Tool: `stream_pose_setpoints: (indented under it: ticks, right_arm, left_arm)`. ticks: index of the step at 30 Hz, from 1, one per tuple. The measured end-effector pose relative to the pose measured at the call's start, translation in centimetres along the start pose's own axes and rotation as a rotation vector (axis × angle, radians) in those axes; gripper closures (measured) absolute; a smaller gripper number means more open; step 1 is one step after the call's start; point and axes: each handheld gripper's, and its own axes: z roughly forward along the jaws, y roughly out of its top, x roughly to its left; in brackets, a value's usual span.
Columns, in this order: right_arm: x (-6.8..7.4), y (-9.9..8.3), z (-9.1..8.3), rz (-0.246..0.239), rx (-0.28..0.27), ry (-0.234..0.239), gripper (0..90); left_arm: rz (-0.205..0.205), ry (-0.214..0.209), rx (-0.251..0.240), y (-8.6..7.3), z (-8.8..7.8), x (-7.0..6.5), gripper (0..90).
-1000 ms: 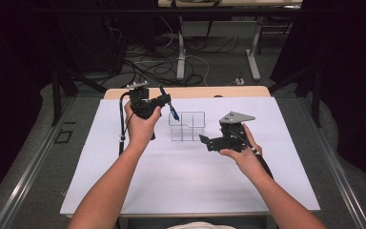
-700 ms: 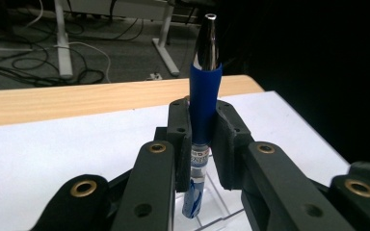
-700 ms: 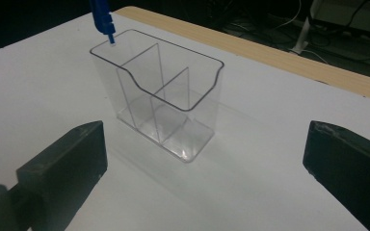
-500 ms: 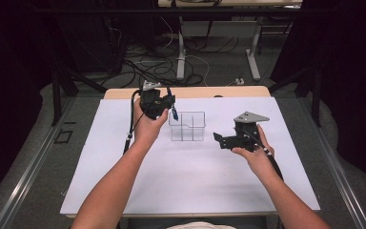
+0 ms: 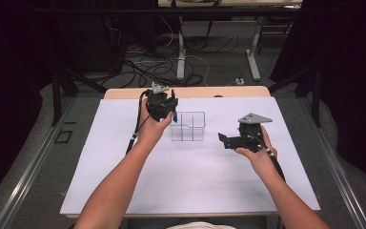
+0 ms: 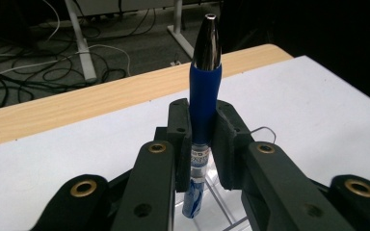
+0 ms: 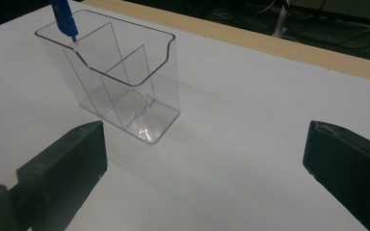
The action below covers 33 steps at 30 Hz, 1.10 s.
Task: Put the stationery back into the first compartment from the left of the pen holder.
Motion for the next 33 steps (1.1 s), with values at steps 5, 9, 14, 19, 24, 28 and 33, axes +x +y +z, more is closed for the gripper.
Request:
stream_pose_setpoints:
  ticks: [5, 9, 14, 19, 24, 28, 33]
  right_arm:
    - [-0.3, -0.2, 0.0, 0.01, 0.006, -0.005, 1.2]
    - [-0.5, -0.3, 0.1, 0.012, 0.006, -0.001, 1.2]
    - [-0.6, -0.4, 0.1, 0.016, 0.011, -0.009, 1.4]
    - [-0.9, -0.5, 0.2, 0.02, 0.016, -0.013, 1.7]
    - [-0.9, -0.5, 0.2, 0.025, 0.016, -0.016, 1.9]
    - [-0.9, -0.5, 0.2, 0.03, 0.015, -0.007, 2.0]
    - [-1.0, -0.5, 0.2, 0.026, 0.013, -0.01, 2.3]
  left_arm:
    - [0.032, 0.007, 0.02, -0.2, 0.5, -0.3, 79.0]
    - [0.056, 0.018, 0.033, -0.4, 1.0, -0.5, 79.0]
    - [0.086, 0.024, 0.082, -0.7, 1.5, -0.6, 78.9]
    - [0.094, 0.031, 0.112, -0.9, 2.0, -0.5, 78.9]
    - [0.089, 0.024, 0.12, -1.1, 2.3, -0.6, 78.9]
    - [0.083, 0.019, 0.13, -1.2, 2.4, -0.7, 78.8]
    - [0.076, 0.006, 0.143, -1.2, 2.4, -0.6, 78.5]
